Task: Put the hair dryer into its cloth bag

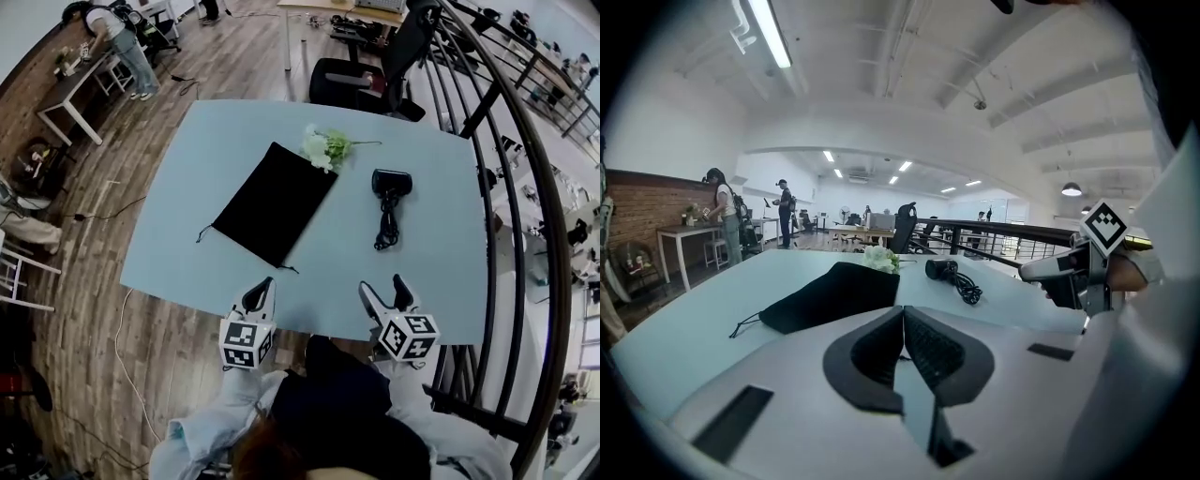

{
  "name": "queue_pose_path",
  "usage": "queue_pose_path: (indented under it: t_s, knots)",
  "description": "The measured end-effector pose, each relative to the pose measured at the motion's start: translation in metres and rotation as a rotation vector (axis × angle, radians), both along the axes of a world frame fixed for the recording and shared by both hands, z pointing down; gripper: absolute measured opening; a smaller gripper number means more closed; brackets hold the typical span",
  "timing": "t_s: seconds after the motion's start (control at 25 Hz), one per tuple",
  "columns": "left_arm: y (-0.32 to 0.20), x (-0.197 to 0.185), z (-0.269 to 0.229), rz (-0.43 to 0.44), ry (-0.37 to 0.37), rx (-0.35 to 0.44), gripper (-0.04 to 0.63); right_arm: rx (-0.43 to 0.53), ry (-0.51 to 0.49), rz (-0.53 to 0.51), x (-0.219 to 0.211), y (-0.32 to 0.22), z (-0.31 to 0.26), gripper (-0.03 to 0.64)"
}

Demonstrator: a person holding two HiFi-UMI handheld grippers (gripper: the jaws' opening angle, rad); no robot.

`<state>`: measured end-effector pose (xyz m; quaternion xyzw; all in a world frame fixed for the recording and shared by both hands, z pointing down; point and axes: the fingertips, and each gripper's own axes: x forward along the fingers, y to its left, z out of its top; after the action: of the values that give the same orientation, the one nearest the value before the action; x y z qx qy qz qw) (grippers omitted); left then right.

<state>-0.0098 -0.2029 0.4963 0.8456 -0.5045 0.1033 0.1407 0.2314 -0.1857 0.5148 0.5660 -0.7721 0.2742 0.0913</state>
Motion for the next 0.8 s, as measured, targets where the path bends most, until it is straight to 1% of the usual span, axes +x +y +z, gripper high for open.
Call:
queue_pose_path:
  t_s: [0.24,0.4,0.8]
  knots:
    - [-0.044,0.023,0.006,0.035,-0.011,-0.018,0.017,-0.009,0.016,0.032,0.026,-0.047,0.005,0.396]
    - [-0.075,0.038,0.013,0.059,-0.015,-0.029,0.017,-0.019,0.043,0.054,0.043,-0.082,0.013,0.396]
    - [-0.13,0.066,0.026,0.093,-0.024,-0.057,0.017,-0.059,0.066,0.105,0.067,-0.153,0.031,0.397]
